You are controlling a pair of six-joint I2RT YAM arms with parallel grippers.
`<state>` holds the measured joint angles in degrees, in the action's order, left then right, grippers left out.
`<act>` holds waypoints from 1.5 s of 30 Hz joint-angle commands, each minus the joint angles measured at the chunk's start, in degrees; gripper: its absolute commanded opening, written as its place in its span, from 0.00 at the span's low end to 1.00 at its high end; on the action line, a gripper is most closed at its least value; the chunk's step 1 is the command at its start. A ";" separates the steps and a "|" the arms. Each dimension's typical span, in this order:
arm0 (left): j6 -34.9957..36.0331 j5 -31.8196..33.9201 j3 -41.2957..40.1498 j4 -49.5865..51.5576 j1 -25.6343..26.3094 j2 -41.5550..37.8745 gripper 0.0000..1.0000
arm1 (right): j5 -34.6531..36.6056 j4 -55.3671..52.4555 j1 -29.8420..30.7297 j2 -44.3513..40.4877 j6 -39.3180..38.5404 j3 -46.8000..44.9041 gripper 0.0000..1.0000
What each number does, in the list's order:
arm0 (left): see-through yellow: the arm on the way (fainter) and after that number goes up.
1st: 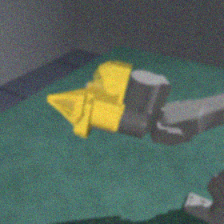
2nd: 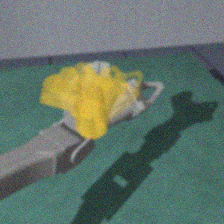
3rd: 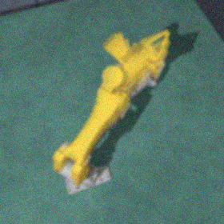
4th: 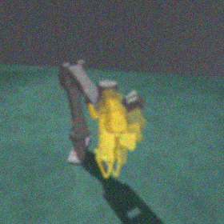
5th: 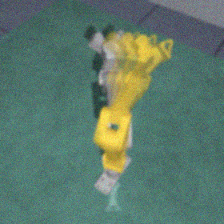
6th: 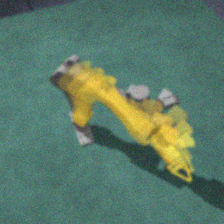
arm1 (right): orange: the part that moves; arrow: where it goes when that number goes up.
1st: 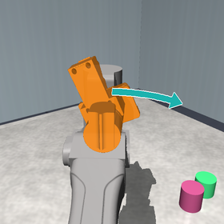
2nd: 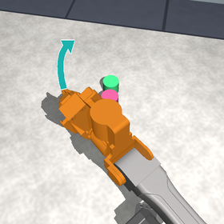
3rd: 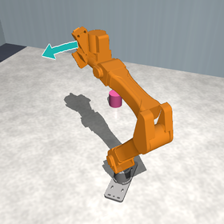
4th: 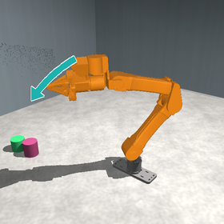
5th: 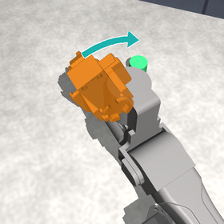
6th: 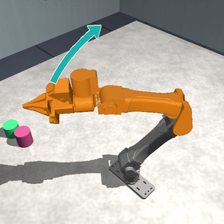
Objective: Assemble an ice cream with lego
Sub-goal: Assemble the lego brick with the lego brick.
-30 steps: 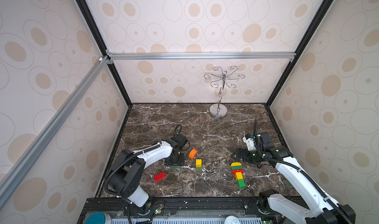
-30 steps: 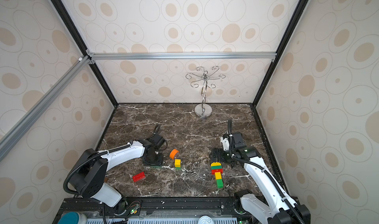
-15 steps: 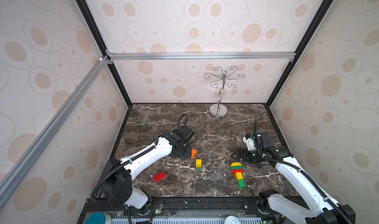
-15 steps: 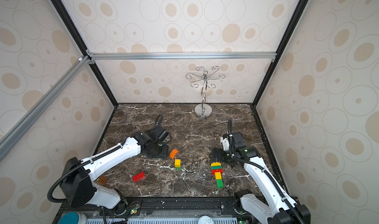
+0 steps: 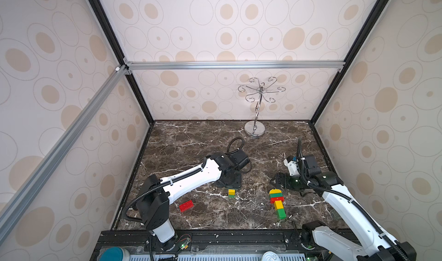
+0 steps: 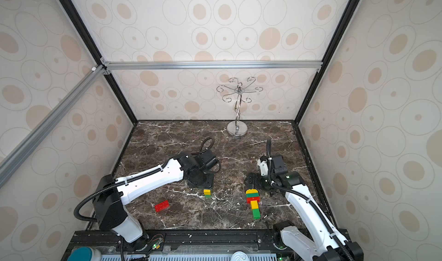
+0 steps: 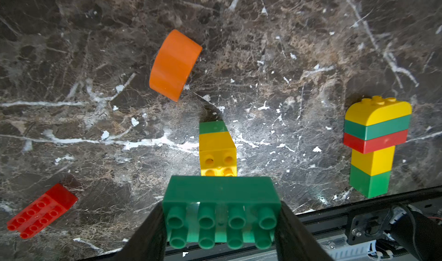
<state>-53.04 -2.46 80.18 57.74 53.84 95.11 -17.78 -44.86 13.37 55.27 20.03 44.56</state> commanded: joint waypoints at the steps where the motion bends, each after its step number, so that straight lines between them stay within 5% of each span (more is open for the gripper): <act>1: -1.32 1.04 2.92 3.28 0.30 0.32 0.30 | 0.48 0.19 -0.48 -1.04 -0.58 -0.79 0.99; 45: 2.90 -2.03 3.85 2.69 -1.14 7.19 0.30 | 0.21 0.39 -0.45 -1.39 -0.51 -1.05 0.98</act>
<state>-51.00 -4.97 82.04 58.61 53.10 100.88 -17.80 -44.49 13.37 54.61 20.05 44.31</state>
